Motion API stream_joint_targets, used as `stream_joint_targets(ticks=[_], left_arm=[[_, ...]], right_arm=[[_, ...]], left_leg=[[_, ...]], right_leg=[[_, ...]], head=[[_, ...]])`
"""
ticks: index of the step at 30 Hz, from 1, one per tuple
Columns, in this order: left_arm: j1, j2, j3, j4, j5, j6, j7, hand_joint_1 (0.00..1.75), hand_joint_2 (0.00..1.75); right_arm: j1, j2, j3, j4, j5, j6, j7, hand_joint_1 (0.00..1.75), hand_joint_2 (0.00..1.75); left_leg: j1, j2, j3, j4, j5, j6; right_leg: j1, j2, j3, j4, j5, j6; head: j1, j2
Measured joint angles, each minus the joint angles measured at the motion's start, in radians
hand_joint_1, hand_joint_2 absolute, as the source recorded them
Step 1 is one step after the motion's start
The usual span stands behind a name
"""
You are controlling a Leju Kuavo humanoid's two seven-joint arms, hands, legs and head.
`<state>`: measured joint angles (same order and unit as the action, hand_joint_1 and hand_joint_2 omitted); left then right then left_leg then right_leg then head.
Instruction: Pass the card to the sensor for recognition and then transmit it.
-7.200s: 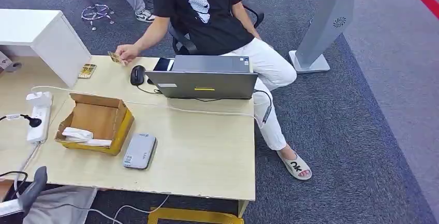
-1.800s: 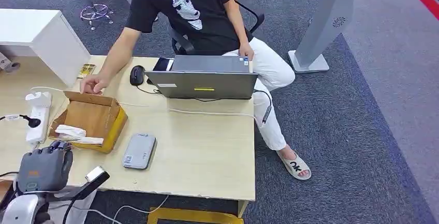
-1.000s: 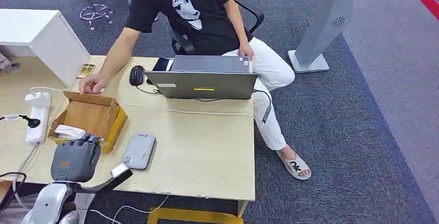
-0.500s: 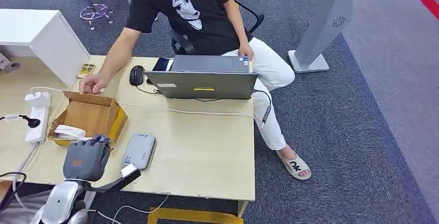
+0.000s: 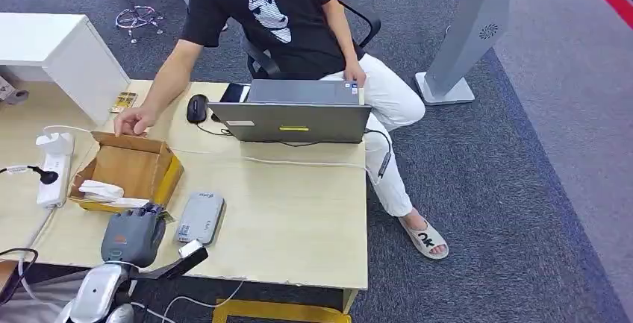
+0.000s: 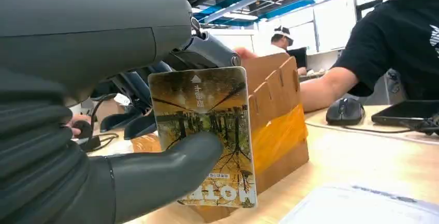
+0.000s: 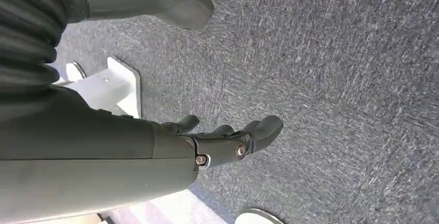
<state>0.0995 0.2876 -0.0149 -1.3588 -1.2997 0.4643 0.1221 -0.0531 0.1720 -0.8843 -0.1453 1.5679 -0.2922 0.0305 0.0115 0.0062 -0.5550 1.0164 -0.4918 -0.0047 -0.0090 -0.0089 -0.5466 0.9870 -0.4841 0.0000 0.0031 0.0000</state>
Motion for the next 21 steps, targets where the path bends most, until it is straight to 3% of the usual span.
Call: stream_joint_targets(ticks=[21], left_arm=[[-0.051,-0.005,-0.004,0.035,0.053,-0.053,-0.018,1.75,1.75]], right_arm=[[0.000,0.000,0.007,0.000,0.002,-0.003,0.000,0.00,1.75]], left_leg=[[0.000,0.000,0.000,0.000,0.000,0.000]], right_leg=[[0.000,0.000,0.000,0.000,0.000,0.000]], head=[[0.000,0.000]])
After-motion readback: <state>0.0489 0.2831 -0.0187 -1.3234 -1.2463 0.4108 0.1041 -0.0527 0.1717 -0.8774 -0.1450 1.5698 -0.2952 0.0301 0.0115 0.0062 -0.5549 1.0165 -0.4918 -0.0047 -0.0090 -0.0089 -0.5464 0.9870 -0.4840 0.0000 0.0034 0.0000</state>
